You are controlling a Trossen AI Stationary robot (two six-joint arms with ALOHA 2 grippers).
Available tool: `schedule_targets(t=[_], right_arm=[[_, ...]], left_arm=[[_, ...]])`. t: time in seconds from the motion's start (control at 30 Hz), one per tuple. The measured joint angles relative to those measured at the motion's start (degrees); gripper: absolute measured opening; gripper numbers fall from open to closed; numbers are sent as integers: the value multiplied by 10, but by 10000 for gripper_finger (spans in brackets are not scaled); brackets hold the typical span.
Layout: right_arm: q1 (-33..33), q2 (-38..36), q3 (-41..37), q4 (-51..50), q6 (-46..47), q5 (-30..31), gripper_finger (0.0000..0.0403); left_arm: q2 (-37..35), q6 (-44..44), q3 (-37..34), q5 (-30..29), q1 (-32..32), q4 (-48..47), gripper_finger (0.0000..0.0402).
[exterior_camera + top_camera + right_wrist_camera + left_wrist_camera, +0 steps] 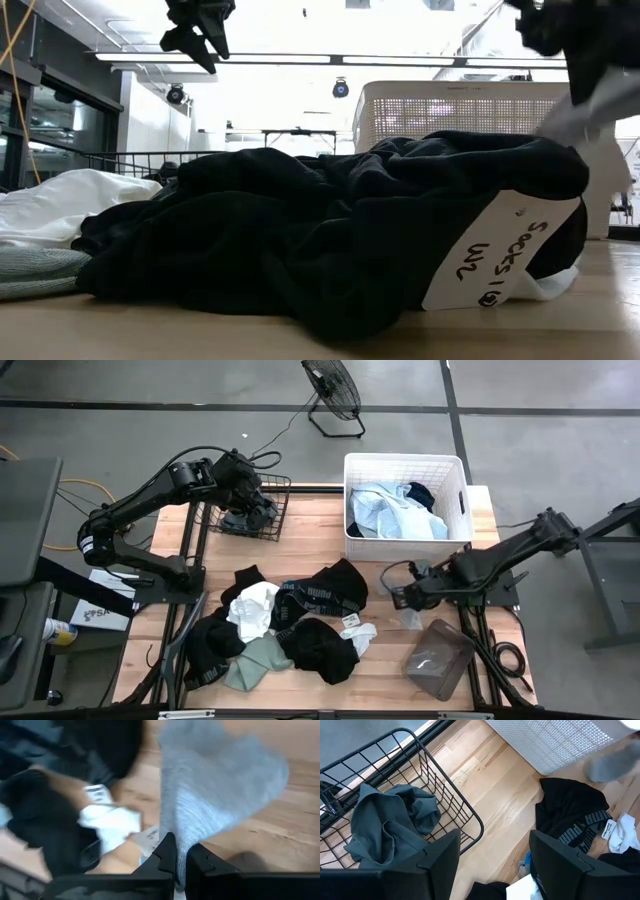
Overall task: Pick & Place Cloths
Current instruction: Put the light gray sock into the black bin
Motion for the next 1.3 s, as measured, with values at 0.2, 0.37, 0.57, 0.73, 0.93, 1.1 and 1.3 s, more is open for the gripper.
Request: schedule_targets(t=[0.2,0.37,0.57,0.73,0.93,1.1,1.3], right_arm=[[24,-11,88,-30,-37,-4,4],[64,-12,152,-34,-44,-4,4],[132,-12,201,-34,-11,-7,4],[194,-12,224,-33,50,-29,4],[258,-12,233,-33,143,-86,4],[299,-12,233,-37,207,-147,4],[319,-4,233,-101,249,-141,4]], left_arm=[[0,4,0,0,0,0,232],[0,4,0,0,0,0,232],[0,4,0,3,0,0,232],[0,4,0,3,0,0,232],[0,4,0,3,0,0,232],[0,4,0,3,0,0,232],[0,2,0,3,0,0,232]])
